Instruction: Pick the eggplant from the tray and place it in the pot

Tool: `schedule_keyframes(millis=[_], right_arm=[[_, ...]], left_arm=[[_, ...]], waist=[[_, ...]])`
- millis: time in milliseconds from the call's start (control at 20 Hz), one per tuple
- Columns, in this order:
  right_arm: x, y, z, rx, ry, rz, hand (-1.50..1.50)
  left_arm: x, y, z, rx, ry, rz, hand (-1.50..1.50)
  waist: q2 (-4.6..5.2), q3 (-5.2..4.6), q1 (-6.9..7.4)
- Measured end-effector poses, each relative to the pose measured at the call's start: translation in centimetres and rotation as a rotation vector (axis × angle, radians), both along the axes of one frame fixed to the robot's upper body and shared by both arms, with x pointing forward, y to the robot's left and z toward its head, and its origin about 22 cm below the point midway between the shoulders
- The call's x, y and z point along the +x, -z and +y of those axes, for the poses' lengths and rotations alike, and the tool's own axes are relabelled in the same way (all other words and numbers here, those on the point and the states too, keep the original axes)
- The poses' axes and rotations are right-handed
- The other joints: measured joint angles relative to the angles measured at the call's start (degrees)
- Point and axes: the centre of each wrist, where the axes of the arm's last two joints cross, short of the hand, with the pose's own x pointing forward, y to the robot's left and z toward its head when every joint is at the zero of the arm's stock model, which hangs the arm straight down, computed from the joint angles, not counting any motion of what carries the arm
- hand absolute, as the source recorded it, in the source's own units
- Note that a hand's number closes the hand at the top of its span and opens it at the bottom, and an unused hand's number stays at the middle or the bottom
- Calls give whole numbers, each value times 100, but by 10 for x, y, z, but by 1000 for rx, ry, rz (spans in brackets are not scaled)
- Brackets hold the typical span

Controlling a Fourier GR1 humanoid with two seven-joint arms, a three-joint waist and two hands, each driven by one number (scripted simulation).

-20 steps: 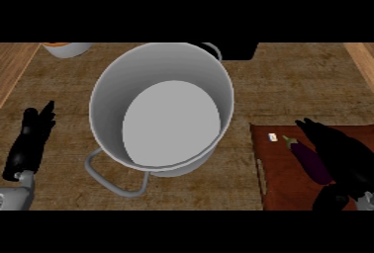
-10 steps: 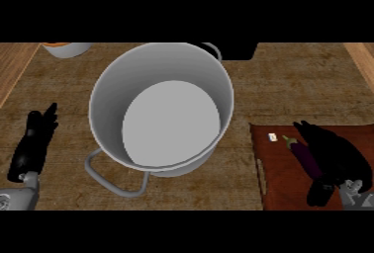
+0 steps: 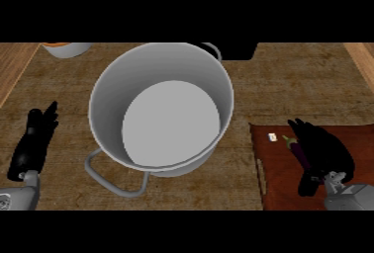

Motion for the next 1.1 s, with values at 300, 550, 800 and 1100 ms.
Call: schedule_keyframes(millis=[300, 550, 800, 1100], right_arm=[[1, 10, -5, -14, 27, 38, -150], [11, 28, -11, -4, 38, 58, -150], [10, 30, -13, 10, 51, 67, -150], [18, 45, -26, 20, 55, 88, -150]], left_arm=[[-4, 4, 5, 4, 1, 7, 0], [-3, 3, 5, -4, -1, -1, 0], [-4, -1, 10, 6, -3, -1, 0], [-7, 1, 10, 10, 1, -3, 0]], waist=[[-1, 0, -4], [0, 0, 2], [-1, 0, -4], [0, 0, 4]])
